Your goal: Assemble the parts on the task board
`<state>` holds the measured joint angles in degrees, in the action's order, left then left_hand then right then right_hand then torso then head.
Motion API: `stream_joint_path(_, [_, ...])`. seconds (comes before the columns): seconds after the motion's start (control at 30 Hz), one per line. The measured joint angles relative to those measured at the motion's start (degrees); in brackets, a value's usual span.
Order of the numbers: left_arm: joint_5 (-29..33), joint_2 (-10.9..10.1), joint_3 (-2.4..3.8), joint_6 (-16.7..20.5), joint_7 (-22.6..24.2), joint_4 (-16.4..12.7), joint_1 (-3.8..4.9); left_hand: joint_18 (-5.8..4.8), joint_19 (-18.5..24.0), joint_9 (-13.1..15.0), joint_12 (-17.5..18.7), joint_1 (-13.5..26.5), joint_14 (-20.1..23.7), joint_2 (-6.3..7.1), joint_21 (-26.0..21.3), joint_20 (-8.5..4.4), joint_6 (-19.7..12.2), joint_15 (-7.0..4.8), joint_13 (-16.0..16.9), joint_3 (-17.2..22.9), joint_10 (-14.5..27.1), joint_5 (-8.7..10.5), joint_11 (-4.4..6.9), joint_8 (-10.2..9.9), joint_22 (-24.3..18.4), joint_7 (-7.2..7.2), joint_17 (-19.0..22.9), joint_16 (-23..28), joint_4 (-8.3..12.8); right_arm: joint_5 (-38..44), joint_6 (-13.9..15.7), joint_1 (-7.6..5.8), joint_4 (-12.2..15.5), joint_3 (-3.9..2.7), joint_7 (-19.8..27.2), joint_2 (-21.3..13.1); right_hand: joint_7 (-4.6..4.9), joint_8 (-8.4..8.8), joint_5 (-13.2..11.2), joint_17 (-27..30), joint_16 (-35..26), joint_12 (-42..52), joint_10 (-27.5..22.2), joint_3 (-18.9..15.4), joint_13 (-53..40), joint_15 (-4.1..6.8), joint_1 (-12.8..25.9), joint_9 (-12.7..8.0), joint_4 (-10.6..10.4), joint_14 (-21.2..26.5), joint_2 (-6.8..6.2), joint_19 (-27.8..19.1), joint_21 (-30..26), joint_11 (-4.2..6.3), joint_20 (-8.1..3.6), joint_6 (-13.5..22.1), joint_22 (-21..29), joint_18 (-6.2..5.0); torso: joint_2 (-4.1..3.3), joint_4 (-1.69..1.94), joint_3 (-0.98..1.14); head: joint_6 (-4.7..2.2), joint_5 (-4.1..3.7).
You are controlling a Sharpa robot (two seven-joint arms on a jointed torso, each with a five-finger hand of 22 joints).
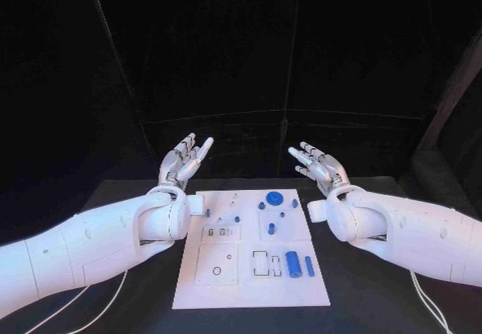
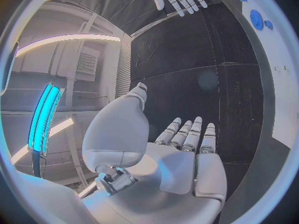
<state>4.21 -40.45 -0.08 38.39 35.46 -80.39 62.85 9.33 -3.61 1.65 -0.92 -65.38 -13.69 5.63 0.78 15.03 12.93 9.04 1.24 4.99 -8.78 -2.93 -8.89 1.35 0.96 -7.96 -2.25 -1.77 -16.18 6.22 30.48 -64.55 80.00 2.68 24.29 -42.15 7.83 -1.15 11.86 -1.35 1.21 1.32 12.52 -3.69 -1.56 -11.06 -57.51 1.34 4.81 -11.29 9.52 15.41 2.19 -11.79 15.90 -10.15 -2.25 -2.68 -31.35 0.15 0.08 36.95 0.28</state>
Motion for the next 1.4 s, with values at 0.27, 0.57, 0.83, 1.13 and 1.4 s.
stream_joint_path(0.27, [0.7, -0.1, -0.03, -1.4, 1.3, 0.0, -0.02, 0.0, -1.9, 0.5, -1.1, -2.2, -6.9, -2.14, 1.1, 1.62, 4.8, 2.29, 0.6, 1.0, -4.8, 0.0, -3.32, 1.0, 0.6, -0.24, -1.2, -2.1, -0.1, 4.5, -7.4, -1.01, -2.4, 0.51, -2.5, 0.6, 0.29, -1.38, -0.2, -1.0, 2.4, 1.7, 9.3, 1.1, -0.8, -1.61, -7.8, 0.8, 5.0, -10.3, 0.52, 7.4, 2.9, -1.44, 0.68, -7.1, -1.4, -1.92, -0.03, 0.01, 0.0, 0.0, 0.0])
stream_joint_path(0.57, [1.1, -3.5, -0.03, -6.6, 1.1, -1.7, 0.64, -1.42, -25.0, 2.0, -7.1, -6.3, -30.6, -4.2, 11.1, 1.79, 21.6, 3.27, 2.7, 0.6, -32.0, 0.0, -4.96, 4.3, 5.6, -1.57, -4.4, -9.9, 4.4, 21.7, -7.6, -3.73, -5.8, 0.47, -3.3, 0.3, 2.5, -5.68, -0.8, -2.2, 7.9, 6.2, 32.6, 3.7, -1.8, 0.79, -15.9, 2.6, 9.8, -33.9, -0.03, 23.0, 9.7, 0.15, 0.04, -29.4, -4.0, -5.37, -1.64, 0.47, -0.03, -1.46, -0.97])
stream_joint_path(0.83, [-0.5, -6.6, -0.04, -11.0, 0.4, -4.9, 0.95, 0.83, -42.2, 2.7, -11.0, -10.3, -46.9, -5.26, 17.7, -0.47, 38.2, -1.47, 3.1, -0.4, -47.1, 0.01, -1.35, 7.5, 7.7, -4.73, -7.1, -14.6, 10.2, 36.9, -9.0, -6.38, -6.9, 0.43, -5.5, 1.2, 4.43, -5.95, -1.3, -2.7, 9.8, 6.4, 45.6, 5.5, -1.9, 4.24, -18.7, 2.6, 11.6, -49.1, -1.91, 33.0, 15.1, 2.62, -2.7, -41.3, -5.8, -7.15, -3.43, 1.15, -0.21, -2.25, -1.65])
stream_joint_path(1.13, [-2.8, -10.0, -0.04, -13.7, -0.4, -10.5, 1.09, 0.83, -49.1, 2.4, -10.6, -11.4, -54.6, -6.39, 19.4, -3.46, 43.4, -4.41, 3.1, -0.1, -54.5, 0.01, 1.22, 8.0, 7.9, -3.22, -10.7, -16.2, 11.8, 55.2, -13.9, -9.17, -7.3, 0.34, -12.8, 2.5, 2.56, -5.95, -1.1, -5.3, 13.7, 5.5, 54.7, 6.6, -2.0, 8.51, -20.5, 2.6, 11.7, -63.8, -3.71, 42.3, 24.4, 5.37, -7.27, -48.0, -10.2, -7.14, -6.03, 1.99, -0.63, -3.07, -2.51])
stream_joint_path(1.4, [-3.7, -11.0, -0.04, -15.0, -0.8, -13.8, 1.06, 0.84, -49.5, 2.3, -9.8, -11.4, -55.0, -6.39, 19.4, -3.48, 43.7, -4.42, 2.9, 0.1, -54.6, 0.01, 1.32, 7.4, 7.6, -3.3, -11.4, -15.9, 11.9, 71.2, -18.0, -9.54, -6.7, 0.38, -21.6, 4.4, 0.98, -4.11, 2.8, -9.3, 16.1, 2.8, 58.8, 6.7, -2.1, 10.8, -17.0, 2.4, 11.6, -71.3, -7.2, 50.4, 36.2, 7.08, -10.68, -51.5, -16.4, -7.13, -8.16, 2.79, -1.02, -2.99, -3.37])
